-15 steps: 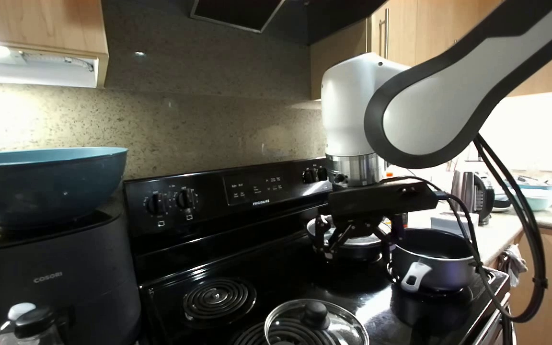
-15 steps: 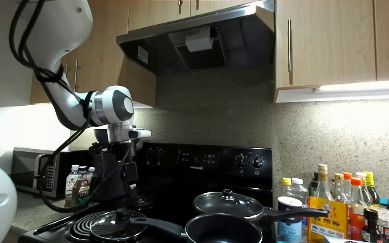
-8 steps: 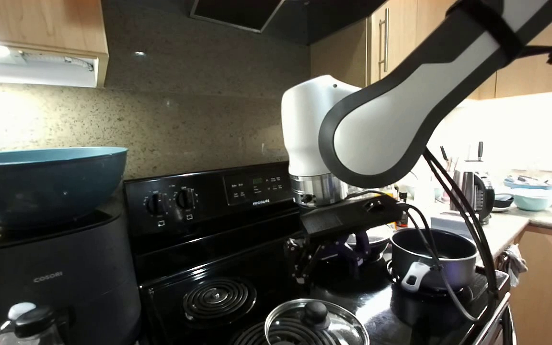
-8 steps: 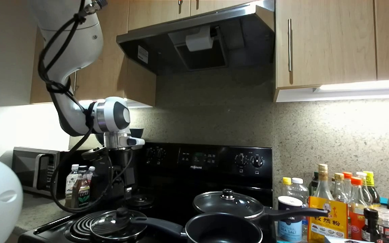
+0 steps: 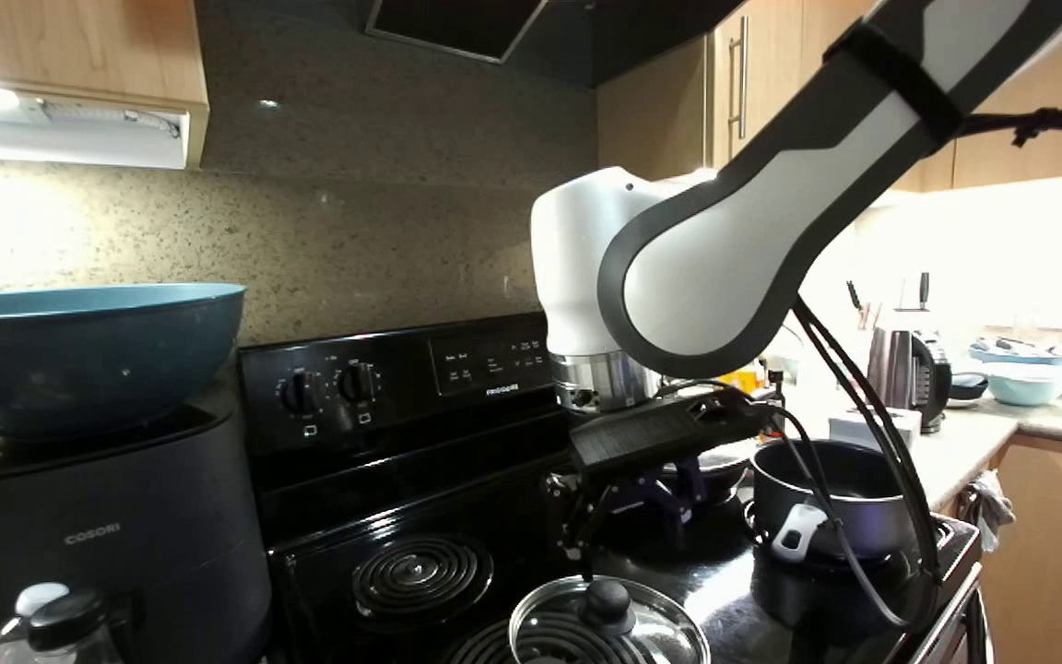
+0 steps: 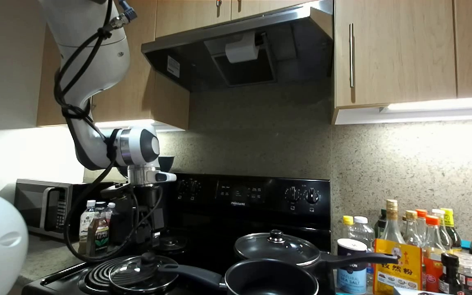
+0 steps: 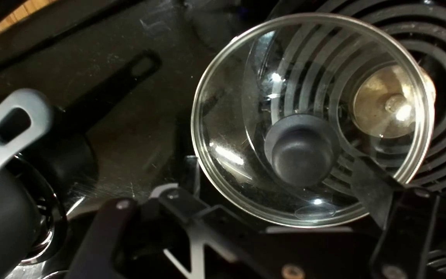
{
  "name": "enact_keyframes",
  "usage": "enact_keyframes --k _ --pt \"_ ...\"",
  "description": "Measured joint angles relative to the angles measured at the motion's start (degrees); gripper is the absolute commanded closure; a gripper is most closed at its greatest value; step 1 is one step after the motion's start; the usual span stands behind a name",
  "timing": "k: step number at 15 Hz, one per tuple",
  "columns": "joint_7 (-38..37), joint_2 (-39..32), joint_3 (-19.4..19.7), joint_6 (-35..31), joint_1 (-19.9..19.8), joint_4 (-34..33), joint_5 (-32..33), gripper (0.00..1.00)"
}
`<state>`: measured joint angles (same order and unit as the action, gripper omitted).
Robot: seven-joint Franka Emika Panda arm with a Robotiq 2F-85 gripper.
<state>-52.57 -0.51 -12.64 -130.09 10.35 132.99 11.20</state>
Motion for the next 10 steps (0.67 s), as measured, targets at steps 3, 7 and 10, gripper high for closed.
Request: enact_keyframes --k 3,7,10 --pt "0.3 -2.7 0.3 -0.3 0.0 -1.2 0.0 0.39" --pt "2.2 -6.0 0.7 -1.4 0.0 -3.3 -0.7 0.17" --pt "4.8 -7.5 0.9 -1.9 0.2 -4.7 -2.6 0.14"
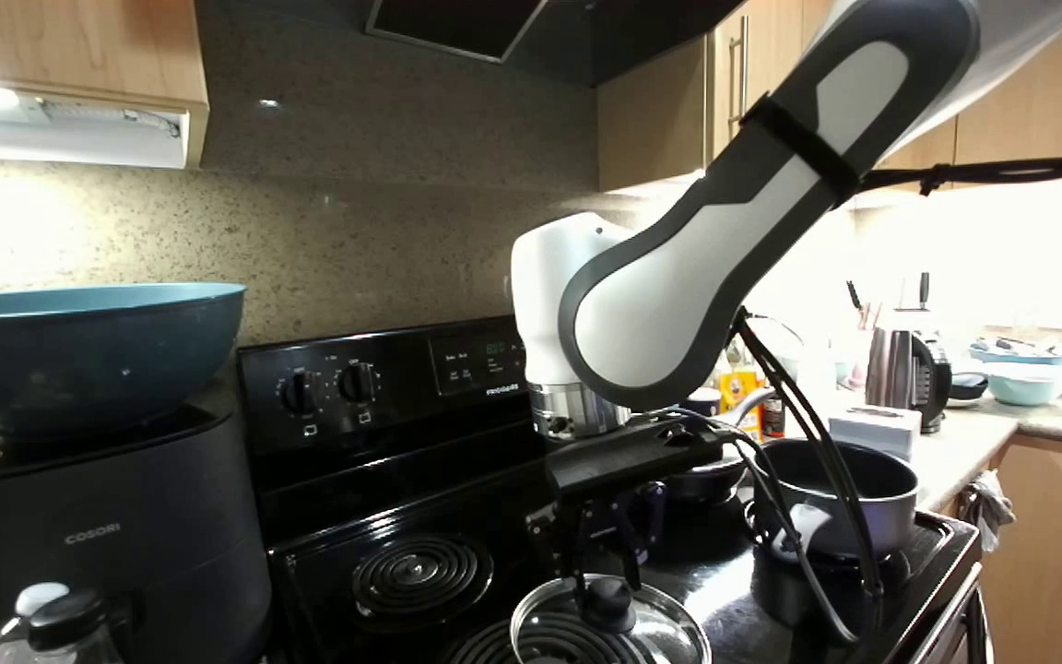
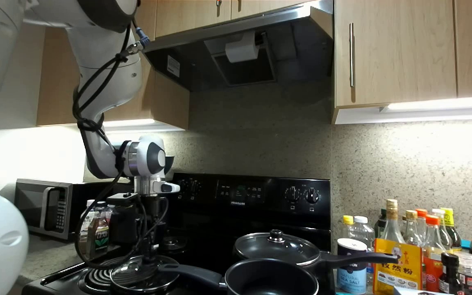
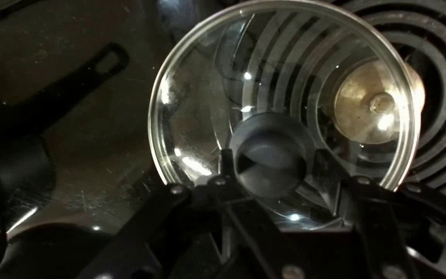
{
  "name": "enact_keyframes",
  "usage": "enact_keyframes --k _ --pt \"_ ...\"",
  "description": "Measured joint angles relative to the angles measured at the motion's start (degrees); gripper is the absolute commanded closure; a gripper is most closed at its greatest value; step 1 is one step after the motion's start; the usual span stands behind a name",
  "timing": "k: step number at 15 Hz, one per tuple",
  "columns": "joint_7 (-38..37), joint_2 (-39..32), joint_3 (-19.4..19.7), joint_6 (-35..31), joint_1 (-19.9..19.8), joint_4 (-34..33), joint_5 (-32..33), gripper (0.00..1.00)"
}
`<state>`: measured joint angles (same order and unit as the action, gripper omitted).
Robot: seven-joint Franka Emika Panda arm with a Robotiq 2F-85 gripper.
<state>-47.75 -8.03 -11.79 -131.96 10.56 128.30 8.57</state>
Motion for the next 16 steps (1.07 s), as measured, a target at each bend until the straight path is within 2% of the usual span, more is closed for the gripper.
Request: enact_keyframes --k 2,4,10,13,16 --pt "1.2 -0.9 0.2 -0.1 0.0 -0.6 -0.9 0.02" --pt "2.2 -1.5 0.4 -0.1 0.1 -1.1 -1.8 0.0" --pt "5.9 -2.0 1.4 -0.3 0.1 -1.5 -7.7 0.01" --pt "7.6 -2.5 2.0 -1.3 0.1 -1.5 -10.7 0.28" --pt "8.6 -2.7 2.5 -1.8 0.1 -1.5 -12.5 0.48"
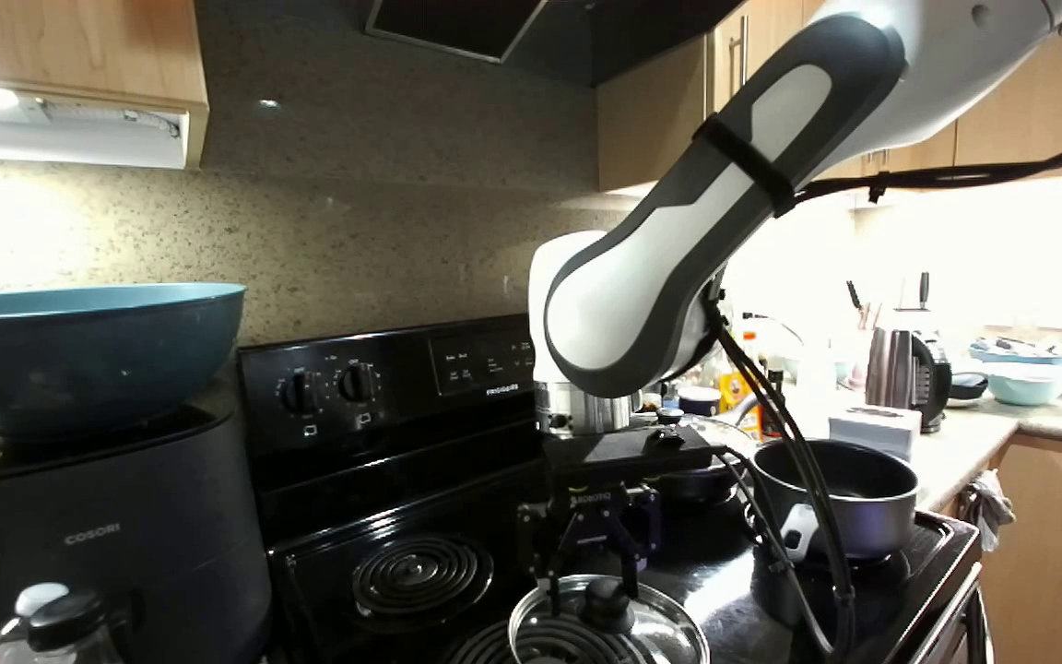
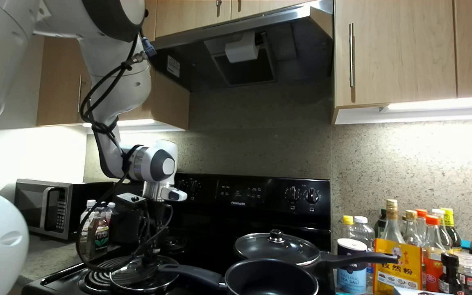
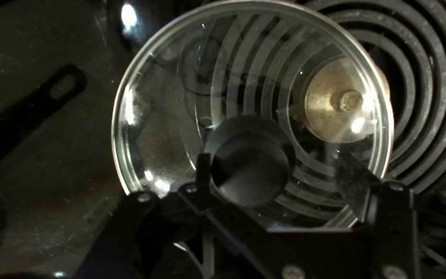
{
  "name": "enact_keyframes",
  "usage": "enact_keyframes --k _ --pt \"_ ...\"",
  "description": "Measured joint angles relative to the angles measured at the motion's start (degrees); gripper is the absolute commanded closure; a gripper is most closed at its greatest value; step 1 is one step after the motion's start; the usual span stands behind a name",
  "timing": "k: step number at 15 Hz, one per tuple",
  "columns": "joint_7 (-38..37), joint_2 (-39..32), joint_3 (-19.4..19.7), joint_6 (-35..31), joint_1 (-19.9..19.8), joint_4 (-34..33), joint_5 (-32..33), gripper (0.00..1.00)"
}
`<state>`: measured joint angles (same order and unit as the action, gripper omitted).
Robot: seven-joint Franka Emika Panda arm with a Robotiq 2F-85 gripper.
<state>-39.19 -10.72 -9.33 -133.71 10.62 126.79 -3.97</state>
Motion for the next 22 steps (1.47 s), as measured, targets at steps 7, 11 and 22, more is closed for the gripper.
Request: enact_keyframes --k 7,11,22 --pt "0.7 0.0 0.8 -0.1 0.0 0.0 -2.1 0.77" --pt "0.7 0.0 1.2 -0.1 0.0 0.0 -2.4 0.21" --pt "0.7 0.3 1.3 -0.1 1.3 0.3 -2.3 0.09"
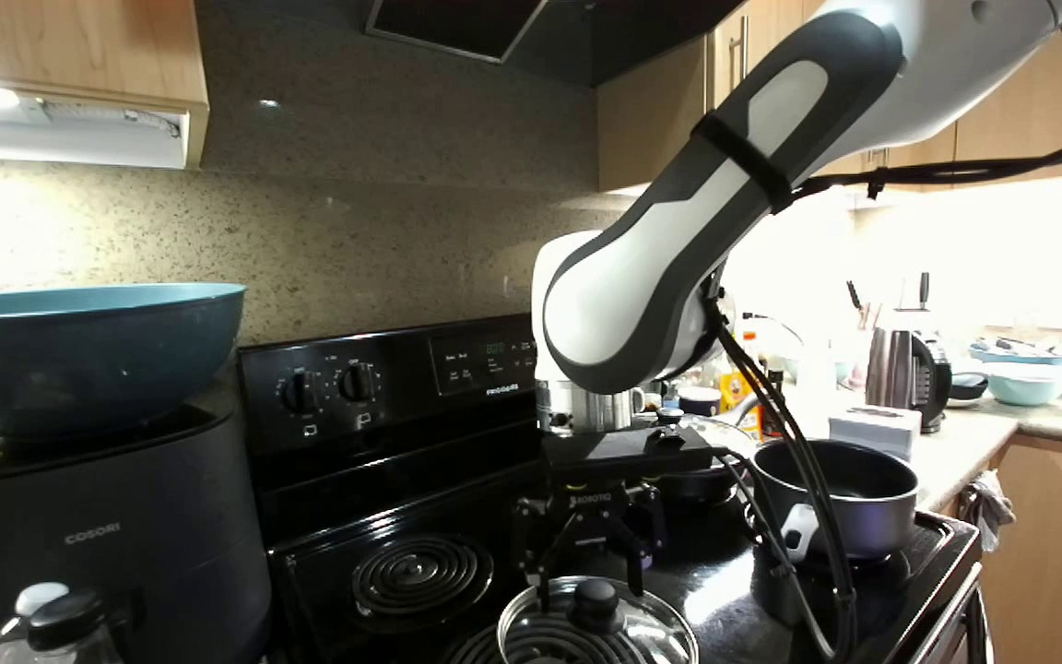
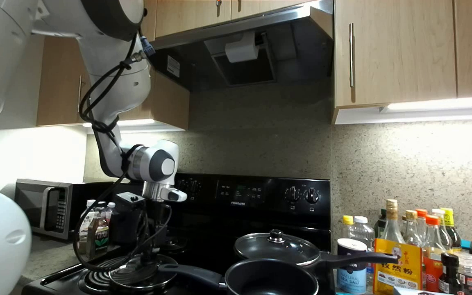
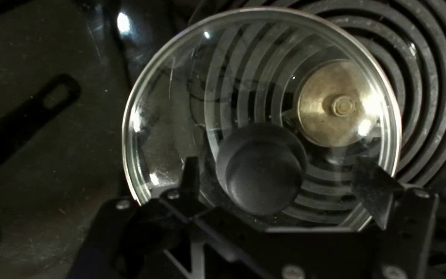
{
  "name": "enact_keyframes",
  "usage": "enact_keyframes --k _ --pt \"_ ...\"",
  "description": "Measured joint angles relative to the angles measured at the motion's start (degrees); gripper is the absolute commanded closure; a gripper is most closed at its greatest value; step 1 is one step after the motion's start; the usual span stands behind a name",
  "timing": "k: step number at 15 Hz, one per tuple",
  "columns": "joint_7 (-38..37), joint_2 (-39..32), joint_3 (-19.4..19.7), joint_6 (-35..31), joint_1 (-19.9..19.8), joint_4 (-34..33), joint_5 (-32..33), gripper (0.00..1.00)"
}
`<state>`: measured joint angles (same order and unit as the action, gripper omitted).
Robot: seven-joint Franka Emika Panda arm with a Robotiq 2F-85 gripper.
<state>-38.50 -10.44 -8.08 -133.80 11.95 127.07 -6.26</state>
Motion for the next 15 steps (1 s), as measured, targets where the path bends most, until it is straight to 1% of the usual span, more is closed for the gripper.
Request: enact_keyframes --k 1,2,4,9,15 --pt "0.0 0.0 0.0 0.0 0.2 0.0 0.0 0.25" --pt "0.0 0.0 0.0 0.0 0.3 0.0 0.0 0.33" --pt "0.0 0.0 -0.1 0.0 0.3 0.0 0.0 0.47" --pt "0.0 0.1 -0.1 0.0 0.3 0.0 -0.1 0.77" --pt "0.0 0.1 0.0 0.0 0.3 0.0 -0.1 0.77"
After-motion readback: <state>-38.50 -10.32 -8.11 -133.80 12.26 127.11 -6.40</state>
